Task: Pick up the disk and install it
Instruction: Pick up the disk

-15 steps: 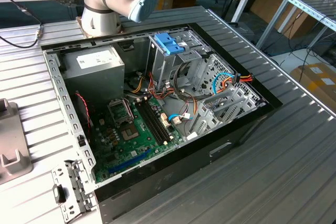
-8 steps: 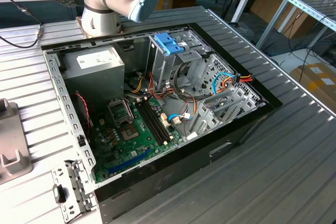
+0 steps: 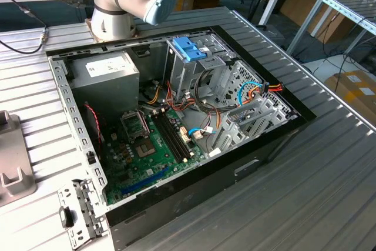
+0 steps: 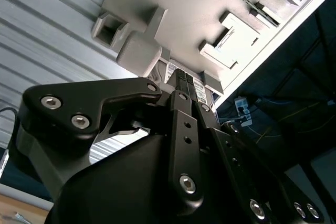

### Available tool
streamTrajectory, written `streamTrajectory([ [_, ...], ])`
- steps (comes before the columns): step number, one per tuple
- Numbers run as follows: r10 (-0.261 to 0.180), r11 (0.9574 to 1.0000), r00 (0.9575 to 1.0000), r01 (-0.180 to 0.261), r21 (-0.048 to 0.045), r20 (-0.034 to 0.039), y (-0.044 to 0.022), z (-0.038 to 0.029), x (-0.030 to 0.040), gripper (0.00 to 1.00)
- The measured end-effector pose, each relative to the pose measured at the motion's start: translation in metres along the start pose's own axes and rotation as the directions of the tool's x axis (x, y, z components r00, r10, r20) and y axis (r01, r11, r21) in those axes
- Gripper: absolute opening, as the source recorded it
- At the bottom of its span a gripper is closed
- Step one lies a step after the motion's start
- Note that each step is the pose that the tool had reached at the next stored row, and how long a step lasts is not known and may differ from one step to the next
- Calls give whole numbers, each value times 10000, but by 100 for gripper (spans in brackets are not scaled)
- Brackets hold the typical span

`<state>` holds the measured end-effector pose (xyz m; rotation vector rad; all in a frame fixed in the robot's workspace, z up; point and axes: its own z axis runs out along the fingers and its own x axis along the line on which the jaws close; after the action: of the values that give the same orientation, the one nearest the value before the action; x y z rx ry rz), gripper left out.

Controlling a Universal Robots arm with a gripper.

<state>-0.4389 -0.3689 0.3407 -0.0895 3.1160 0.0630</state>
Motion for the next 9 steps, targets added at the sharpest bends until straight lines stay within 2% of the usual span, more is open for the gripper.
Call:
streamTrajectory([
  [9,-565,9984,9984,565,-14,-22,0,0,0,10],
])
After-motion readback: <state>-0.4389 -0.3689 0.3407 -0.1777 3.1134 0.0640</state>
